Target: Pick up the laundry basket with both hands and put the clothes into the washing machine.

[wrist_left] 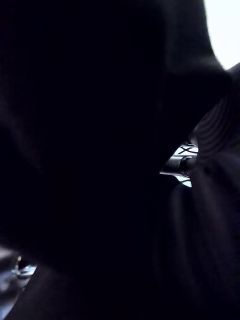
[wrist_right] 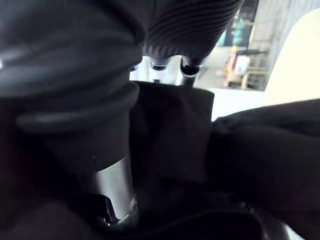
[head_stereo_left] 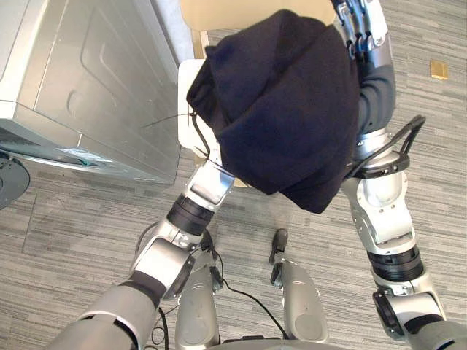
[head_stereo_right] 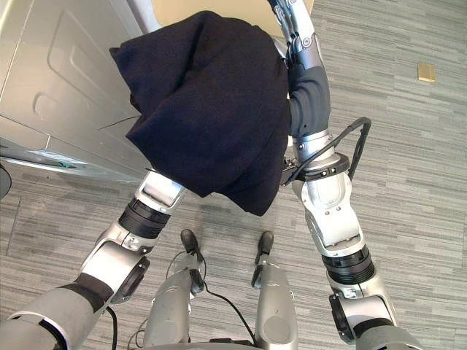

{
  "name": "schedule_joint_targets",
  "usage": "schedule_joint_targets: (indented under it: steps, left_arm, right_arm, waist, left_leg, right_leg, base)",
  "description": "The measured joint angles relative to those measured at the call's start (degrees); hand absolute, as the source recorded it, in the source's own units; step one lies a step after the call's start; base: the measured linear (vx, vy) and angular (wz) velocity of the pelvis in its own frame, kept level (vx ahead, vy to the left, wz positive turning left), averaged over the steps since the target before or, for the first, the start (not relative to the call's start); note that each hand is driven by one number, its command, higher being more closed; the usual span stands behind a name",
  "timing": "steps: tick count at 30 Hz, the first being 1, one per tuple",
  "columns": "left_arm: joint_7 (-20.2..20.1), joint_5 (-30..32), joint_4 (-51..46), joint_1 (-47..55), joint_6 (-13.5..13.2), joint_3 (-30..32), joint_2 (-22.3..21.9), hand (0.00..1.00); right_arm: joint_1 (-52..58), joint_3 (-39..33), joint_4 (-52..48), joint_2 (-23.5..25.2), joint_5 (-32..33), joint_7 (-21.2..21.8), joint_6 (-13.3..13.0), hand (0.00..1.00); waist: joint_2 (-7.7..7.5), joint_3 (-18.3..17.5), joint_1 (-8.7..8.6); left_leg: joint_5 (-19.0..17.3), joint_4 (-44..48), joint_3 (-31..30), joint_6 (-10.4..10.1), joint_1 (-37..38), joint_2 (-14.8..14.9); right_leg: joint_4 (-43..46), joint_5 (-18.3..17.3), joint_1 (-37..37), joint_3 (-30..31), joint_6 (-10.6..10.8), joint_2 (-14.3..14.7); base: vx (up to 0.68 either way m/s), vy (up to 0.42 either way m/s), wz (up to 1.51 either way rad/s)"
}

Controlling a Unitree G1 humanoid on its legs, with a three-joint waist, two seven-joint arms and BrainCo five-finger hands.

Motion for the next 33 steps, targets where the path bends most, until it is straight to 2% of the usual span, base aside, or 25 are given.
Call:
schedule_joint_targets:
  steps: [4, 8, 15, 17, 20, 22, 26, 29, 31, 32, 33]
  left_arm:
    - [1.8, 1.4, -3.4, 1.4, -0.6, 2.8, 0.0, 1.00]
    - [2.2, 2.4, -6.4, 3.3, -1.2, 4.9, 0.6, 1.00]
    - [2.2, 3.1, -14.3, 13.8, -1.4, 11.8, 1.1, 1.00]
    - [2.0, 2.0, -15.8, 16.8, -1.6, 13.5, 1.2, 1.00]
    - [1.6, 1.1, -19.0, 24.5, -2.4, 16.9, 1.2, 1.00]
    - [0.7, 1.0, -21.7, 28.5, -2.7, 19.3, 1.7, 1.00]
    - [-1.0, 0.6, -27.9, 38.3, -4.7, 25.7, 3.3, 1.00]
    - [-1.9, -0.3, -30.6, 41.8, -5.2, 30.3, 3.4, 1.00]
    - [-2.0, -1.2, -31.9, 43.7, -5.8, 32.9, 3.7, 1.00]
    - [-2.0, -1.4, -32.3, 44.9, -6.1, 33.8, 3.6, 1.00]
    - [-2.1, -1.4, -32.6, 46.8, -6.1, 34.6, 3.6, 1.00]
  right_arm:
    - [3.1, -3.2, 2.0, 1.5, -1.7, -1.9, 1.2, 0.00]
    - [5.2, -5.8, 2.0, 3.1, -2.1, -3.0, 1.3, 0.00]
    - [11.7, -12.2, -1.1, 6.2, -3.5, -4.2, 1.5, 0.00]
    - [13.4, -13.5, -1.4, 7.1, -3.9, -4.1, 2.0, 0.00]
    - [17.8, -14.8, -1.4, 8.4, -3.9, -3.8, 2.5, 0.00]
    - [19.5, -15.3, -1.4, 8.8, -3.8, -3.4, 2.6, 0.00]
    - [21.0, -16.7, 0.1, 8.9, -3.0, -1.4, 2.5, 0.00]
    - [20.8, -17.5, 2.1, 8.7, -1.9, -0.9, 2.5, 0.00]
    - [20.0, -18.3, 4.0, 6.9, -0.6, -0.5, 2.5, 0.00]
    - [18.5, -18.6, 5.2, 5.5, 0.3, -0.5, 2.5, 0.00]
    - [16.2, -18.9, 6.5, 4.4, 0.4, -0.7, 2.5, 0.00]
  waist:
    - [0.00, 0.0, 0.18]
    - [0.00, 0.0, 0.08]
    - [0.09, -0.2, 0.15]
    - [0.22, -1.0, 0.15]
    - [0.37, -4.5, 0.10]
    - [0.46, -4.8, 0.06]
    - [1.30, -7.3, 0.36]
    - [1.54, -7.4, 1.33]
    - [1.56, -7.5, 2.03]
    - [1.51, -7.5, 2.51]
    - [1.46, -7.5, 3.75]
  left_leg:
    - [-0.2, 0.3, 0.1, -0.1, 0.0, 0.2]
    - [-0.3, 0.6, 0.4, -0.2, 0.2, 0.4]
    - [-2.5, 3.1, 1.3, -0.6, 2.0, 0.9]
    - [-3.3, 3.9, 1.5, -0.7, 2.6, 1.1]
    - [-4.0, 4.1, 1.5, -1.1, 4.0, 1.1]
    - [-4.4, 4.1, 1.1, -1.5, 6.0, 1.1]
    - [-4.4, 4.1, -0.8, -1.8, 6.2, 1.7]
    - [-4.0, 3.8, -2.0, -2.2, 5.7, 2.4]
    - [-3.2, 3.7, -4.3, -2.9, 4.2, 2.8]
    - [-2.6, 3.7, -6.7, -3.4, 3.2, 2.6]
    - [-2.3, 3.8, -12.4, -4.0, 2.4, 2.3]
  right_leg:
    - [0.1, 0.0, 0.0, 0.3, 0.0, 0.0]
    - [0.2, 0.0, 0.1, 0.6, 0.0, 0.2]
    - [0.4, -0.5, 2.2, 1.2, 0.2, 0.2]
    - [0.4, -0.8, 2.9, 1.5, 0.4, 0.2]
    - [0.5, -1.6, 4.3, 1.7, 0.5, 0.2]
    - [1.3, -2.8, 6.2, 1.4, 0.5, 0.1]
    - [2.5, -4.5, 7.2, -0.4, -0.1, 0.5]
    - [1.9, -4.5, 7.6, -1.4, -0.4, 1.3]
    - [1.3, -4.4, 7.5, -3.1, -0.9, 2.0]
    - [1.0, -4.5, 7.2, -3.9, -1.2, 2.2]
    - [1.1, -4.8, 6.4, -3.8, -1.8, 2.2]
  base:
    - [0.00, 0.000, 0.00]
    - [0.03, -0.023, -0.04]
    - [0.05, -0.013, -0.06]
    - [0.06, 0.003, -0.06]
    - [0.11, -0.008, 0.00]
    - [0.09, -0.034, 0.13]
    - [0.04, -0.056, 0.18]
    - [0.01, -0.046, 0.17]
    - [-0.01, -0.048, 0.30]
    - [0.00, -0.051, 0.21]
    - [0.02, -0.048, 0.09]
